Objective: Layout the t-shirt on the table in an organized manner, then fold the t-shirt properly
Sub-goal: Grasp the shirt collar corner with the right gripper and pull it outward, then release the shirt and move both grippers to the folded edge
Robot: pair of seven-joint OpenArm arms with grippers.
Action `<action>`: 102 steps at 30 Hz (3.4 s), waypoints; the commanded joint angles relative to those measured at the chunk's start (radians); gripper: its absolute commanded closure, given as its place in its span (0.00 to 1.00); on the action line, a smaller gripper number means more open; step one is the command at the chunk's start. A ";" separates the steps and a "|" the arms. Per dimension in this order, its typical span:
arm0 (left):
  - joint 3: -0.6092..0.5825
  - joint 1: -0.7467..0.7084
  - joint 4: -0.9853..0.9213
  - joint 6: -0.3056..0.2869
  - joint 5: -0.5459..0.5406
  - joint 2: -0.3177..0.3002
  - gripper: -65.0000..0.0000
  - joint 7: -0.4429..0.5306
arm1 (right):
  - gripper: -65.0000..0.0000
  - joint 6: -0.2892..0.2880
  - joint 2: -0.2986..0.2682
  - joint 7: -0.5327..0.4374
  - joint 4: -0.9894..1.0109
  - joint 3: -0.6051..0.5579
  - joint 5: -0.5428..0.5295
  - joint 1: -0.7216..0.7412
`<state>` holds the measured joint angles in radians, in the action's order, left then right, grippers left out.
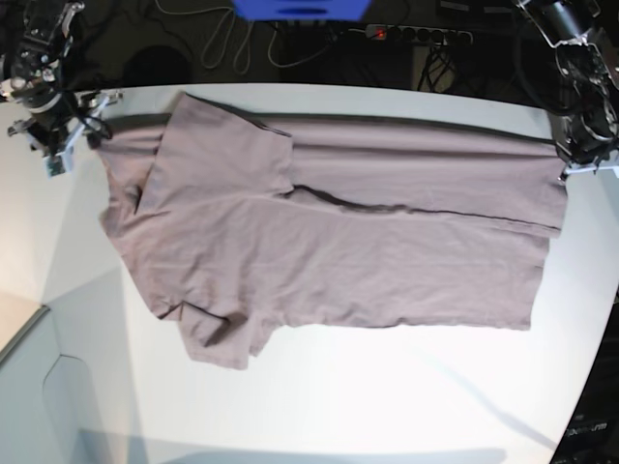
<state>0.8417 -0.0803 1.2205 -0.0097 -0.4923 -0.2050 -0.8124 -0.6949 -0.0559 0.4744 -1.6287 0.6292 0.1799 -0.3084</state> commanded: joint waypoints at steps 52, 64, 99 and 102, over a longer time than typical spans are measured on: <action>0.008 0.017 0.023 0.003 0.001 0.012 1.00 0.018 | 1.00 -0.003 0.207 -0.018 -0.031 -0.294 -0.015 -0.168; 0.008 0.017 0.023 0.003 0.001 0.012 1.00 0.023 | 1.00 -0.003 0.204 -0.012 -0.244 -0.300 -0.015 -0.070; 0.009 0.017 0.023 0.003 0.001 0.012 1.00 0.017 | 0.75 -0.003 0.149 -0.012 0.158 -0.245 -0.012 0.421; 0.008 0.017 0.023 0.004 0.001 0.012 0.91 0.017 | 0.63 -0.003 0.147 -0.016 0.175 -0.240 -0.012 0.418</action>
<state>0.8474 -0.0719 1.2240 -0.0032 -0.4873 -0.1772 -0.8040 -0.6952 0.0967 0.4850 -1.4368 0.3889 0.1860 0.0902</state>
